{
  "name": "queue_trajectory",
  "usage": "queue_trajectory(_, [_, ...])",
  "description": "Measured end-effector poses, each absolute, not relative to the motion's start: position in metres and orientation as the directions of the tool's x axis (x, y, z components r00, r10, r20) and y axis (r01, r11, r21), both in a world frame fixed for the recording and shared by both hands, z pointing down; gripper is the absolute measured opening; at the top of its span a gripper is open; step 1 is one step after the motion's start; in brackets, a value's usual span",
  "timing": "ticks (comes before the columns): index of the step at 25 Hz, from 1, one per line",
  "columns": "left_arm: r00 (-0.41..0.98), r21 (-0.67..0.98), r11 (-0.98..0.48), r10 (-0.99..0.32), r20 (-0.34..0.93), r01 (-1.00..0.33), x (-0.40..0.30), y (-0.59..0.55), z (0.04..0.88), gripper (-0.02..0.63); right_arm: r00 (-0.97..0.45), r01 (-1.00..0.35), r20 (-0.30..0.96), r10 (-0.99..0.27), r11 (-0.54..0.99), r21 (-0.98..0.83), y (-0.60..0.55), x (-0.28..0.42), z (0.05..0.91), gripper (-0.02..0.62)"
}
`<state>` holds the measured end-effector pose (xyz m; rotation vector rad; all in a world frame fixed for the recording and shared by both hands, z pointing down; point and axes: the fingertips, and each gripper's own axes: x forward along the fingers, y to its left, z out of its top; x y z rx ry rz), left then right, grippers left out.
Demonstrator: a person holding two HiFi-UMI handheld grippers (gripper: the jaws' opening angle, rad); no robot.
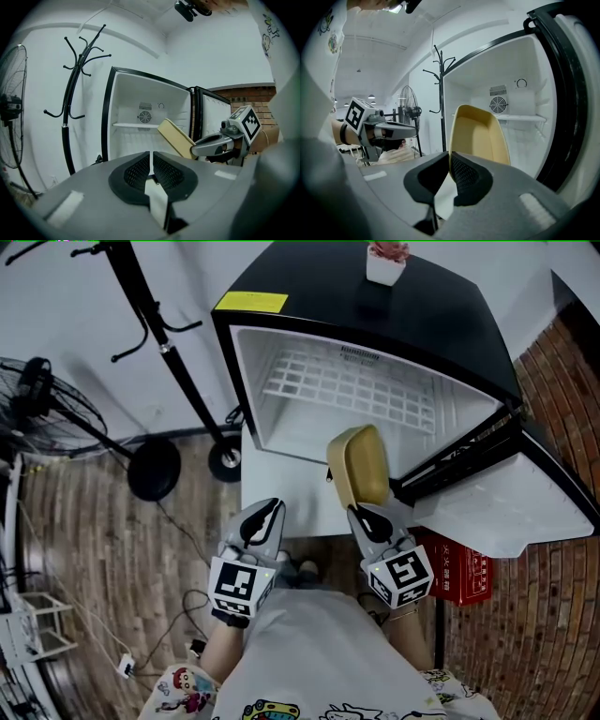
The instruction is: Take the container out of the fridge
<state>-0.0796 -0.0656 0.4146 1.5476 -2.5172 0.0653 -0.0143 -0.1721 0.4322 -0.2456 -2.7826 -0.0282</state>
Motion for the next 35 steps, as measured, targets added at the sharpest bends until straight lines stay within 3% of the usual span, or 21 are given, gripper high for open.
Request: queue_trajectory(35, [-0.415,0.122,0.444,-0.887,0.203,-0.888,-0.105,-0.067,0.428,0.011,-0.945,0.141,0.298,0.134,0.990,0.001,-0.173,-0.030,0.428,0.017])
